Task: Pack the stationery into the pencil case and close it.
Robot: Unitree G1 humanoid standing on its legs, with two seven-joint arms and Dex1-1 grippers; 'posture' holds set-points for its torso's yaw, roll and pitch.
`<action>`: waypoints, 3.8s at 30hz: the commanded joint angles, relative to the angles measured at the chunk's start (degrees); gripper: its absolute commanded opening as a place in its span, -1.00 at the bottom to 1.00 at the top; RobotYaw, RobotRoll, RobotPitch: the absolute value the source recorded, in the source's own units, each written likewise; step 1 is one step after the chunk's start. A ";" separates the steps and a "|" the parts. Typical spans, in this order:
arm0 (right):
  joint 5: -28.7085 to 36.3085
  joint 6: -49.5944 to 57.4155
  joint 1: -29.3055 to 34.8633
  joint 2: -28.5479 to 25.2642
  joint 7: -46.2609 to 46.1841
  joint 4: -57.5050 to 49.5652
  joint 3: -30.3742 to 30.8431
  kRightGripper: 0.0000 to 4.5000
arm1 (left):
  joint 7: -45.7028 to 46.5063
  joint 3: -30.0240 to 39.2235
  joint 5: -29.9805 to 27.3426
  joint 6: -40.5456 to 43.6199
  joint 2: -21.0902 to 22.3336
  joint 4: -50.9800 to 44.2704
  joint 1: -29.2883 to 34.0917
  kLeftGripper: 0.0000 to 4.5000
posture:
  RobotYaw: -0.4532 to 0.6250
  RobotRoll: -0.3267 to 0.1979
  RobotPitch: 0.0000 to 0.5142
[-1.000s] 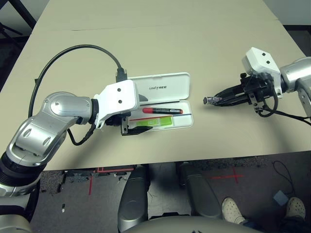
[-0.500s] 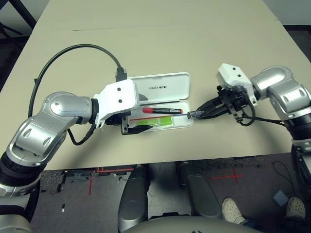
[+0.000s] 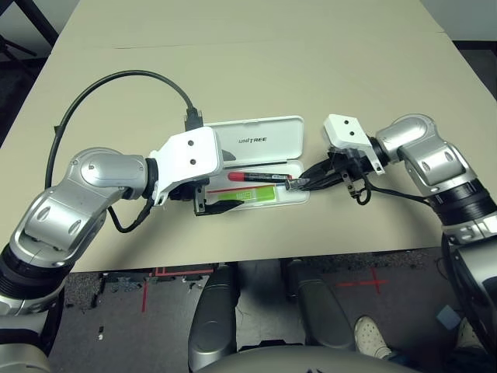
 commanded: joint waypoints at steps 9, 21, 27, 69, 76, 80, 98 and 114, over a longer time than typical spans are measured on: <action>-1.03 0.27 0.44 0.03 1.01 -0.80 1.66 -0.88 | 0.17 -0.07 -0.44 0.39 0.44 -2.02 1.30 1.00 | 0.05 0.25 -0.02; -0.27 0.62 0.68 -0.23 1.60 -2.31 1.70 0.55 | 0.10 -0.21 -0.45 0.35 0.46 -2.04 1.24 1.00 | 0.04 0.25 -0.01; 1.28 1.29 0.37 -0.16 1.67 -3.45 0.43 0.99 | -0.03 -0.19 -0.46 0.32 0.55 -1.89 1.21 1.00 | 0.04 0.25 0.00; 20.01 22.61 14.47 -17.32 -12.70 -20.05 -22.36 1.00 | 6.68 4.06 9.62 -11.10 -10.51 44.12 -9.35 -0.99 | -0.19 0.25 -0.15; 21.03 22.75 15.22 -18.24 -13.46 -20.78 -22.30 1.00 | 3.93 4.02 8.09 -10.16 -12.33 40.91 -9.86 -0.99 | -0.24 0.25 -0.15; 21.13 22.56 15.41 -18.46 -13.66 -20.65 -21.89 1.00 | 2.28 4.08 7.51 -9.72 -12.02 38.65 -9.47 -0.99 | -0.24 0.25 -0.14; 19.31 21.62 13.72 -17.96 -13.05 -18.75 -18.74 1.00 | -6.82 -1.92 7.04 -9.13 -7.68 21.63 -1.24 -0.99 | -0.20 0.25 -0.10; 18.62 22.46 13.93 -19.93 -9.94 -19.30 -15.66 1.00 | -4.34 -5.89 7.99 -8.24 -9.29 17.78 0.85 -0.99 | -0.19 0.25 -0.09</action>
